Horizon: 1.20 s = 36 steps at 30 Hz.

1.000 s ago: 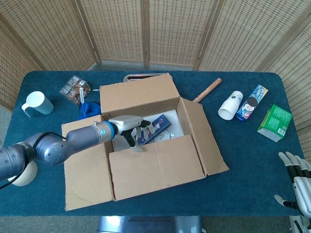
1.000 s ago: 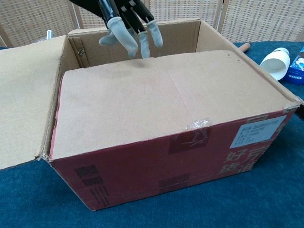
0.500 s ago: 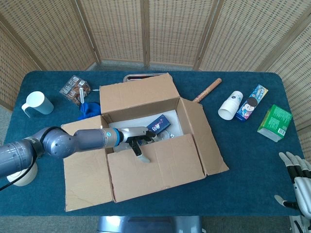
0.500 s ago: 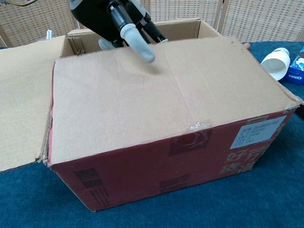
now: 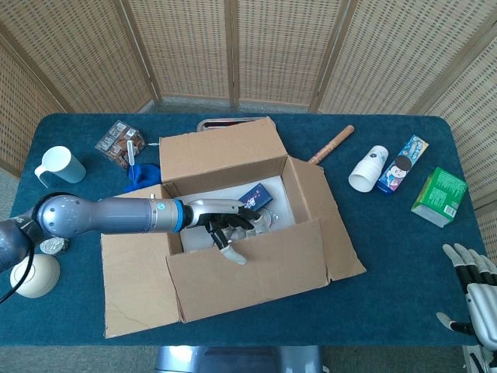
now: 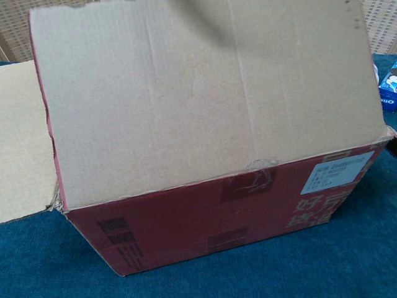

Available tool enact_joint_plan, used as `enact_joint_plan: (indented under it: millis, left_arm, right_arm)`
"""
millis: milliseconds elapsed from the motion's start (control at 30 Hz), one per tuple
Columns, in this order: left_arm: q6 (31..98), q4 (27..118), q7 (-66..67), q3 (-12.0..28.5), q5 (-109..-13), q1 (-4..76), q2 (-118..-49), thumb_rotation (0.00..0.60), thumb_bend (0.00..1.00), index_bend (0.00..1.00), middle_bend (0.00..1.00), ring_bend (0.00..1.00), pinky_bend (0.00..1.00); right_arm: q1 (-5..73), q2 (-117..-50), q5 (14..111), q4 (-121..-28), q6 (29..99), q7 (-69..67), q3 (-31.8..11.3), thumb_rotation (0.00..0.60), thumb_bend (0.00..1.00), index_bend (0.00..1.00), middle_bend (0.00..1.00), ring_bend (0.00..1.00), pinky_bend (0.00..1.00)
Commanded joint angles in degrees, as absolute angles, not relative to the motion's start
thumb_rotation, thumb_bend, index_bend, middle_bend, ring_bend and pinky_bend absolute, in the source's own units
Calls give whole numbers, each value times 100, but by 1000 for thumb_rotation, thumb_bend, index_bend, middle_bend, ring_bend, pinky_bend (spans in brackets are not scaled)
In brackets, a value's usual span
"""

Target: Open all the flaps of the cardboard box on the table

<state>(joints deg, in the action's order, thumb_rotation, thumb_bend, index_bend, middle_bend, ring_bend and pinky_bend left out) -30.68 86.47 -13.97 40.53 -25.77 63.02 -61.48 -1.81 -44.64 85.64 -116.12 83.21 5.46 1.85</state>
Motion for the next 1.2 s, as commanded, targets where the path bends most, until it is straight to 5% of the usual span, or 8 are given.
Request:
enact_joint_plan:
  millis: [33, 767, 1200]
  left_arm:
    - [-3261, 8763, -1206, 4356, -2491, 6068, -6183, 600, 279, 251, 491, 462, 704]
    - [-2934, 9731, -868, 4972, -2615, 5671, -6832, 600, 278, 251, 491, 457, 692]
    - [-2718, 9941, -816, 5001, -2778, 5533, -7192, 600, 237, 146, 432, 402, 648]
  right_arm:
    - [-179, -4468, 8560, -11613, 8317, 561, 186, 600, 0, 0, 0, 0, 0]
    - [-162, -4451, 8539, -11610, 8294, 539, 185, 600, 0, 0, 0, 0, 0]
    - [-162, -4420, 8560, -11626, 8284, 502, 199, 600, 0, 0, 0, 0, 0]
